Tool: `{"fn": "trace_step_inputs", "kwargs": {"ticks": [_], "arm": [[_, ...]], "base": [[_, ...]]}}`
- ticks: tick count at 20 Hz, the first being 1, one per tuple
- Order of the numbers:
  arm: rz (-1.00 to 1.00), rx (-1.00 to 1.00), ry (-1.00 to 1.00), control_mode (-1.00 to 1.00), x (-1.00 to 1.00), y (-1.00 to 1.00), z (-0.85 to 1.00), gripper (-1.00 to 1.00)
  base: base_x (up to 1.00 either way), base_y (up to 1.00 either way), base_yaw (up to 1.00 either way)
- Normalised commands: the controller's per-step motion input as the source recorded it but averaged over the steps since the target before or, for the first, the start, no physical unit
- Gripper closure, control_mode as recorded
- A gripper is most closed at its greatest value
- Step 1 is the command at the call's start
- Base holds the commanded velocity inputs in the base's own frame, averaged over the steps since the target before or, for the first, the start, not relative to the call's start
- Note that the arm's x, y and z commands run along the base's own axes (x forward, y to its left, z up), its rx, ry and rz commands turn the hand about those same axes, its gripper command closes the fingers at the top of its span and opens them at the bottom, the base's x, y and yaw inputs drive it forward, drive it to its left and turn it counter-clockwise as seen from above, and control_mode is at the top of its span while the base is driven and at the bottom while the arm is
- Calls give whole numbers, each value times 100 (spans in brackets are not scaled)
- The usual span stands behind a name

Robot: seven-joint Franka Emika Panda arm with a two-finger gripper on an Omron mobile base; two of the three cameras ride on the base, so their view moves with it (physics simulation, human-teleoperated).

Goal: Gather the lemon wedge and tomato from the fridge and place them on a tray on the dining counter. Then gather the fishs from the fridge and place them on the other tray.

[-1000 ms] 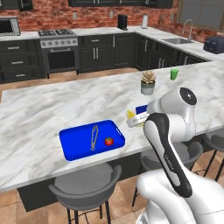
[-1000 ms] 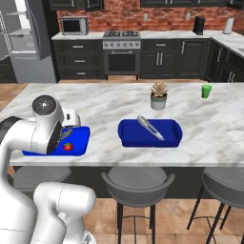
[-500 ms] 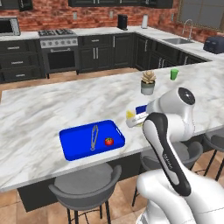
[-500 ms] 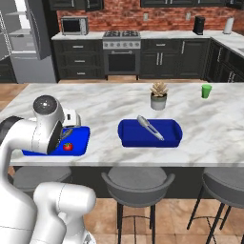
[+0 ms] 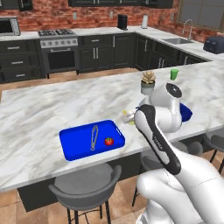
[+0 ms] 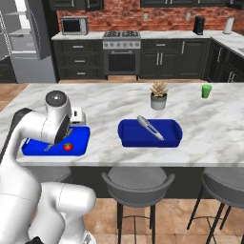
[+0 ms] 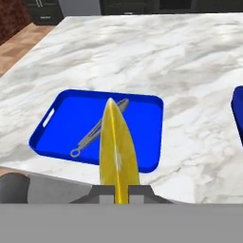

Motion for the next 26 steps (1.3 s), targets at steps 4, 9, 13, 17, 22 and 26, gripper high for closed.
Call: {"fn": "trace_step_inputs", "kwargs": {"ticks": [4, 9, 13, 17, 22, 26], "arm": [[1, 0, 7, -100, 54, 0, -17, 100], [6, 0, 1, -100, 49, 0, -19, 100], [7, 0, 1, -100, 59, 9, -26, 100], [6, 0, 5, -100, 34, 27, -33, 100], [6, 0, 4, -100, 10, 29, -33, 100], [6, 0, 2, -100, 30, 9, -34, 100]], "base": [[0, 0, 0], [0, 0, 0], [0, 0, 0], [0, 0, 0], [0, 0, 0], [0, 0, 0]]}}
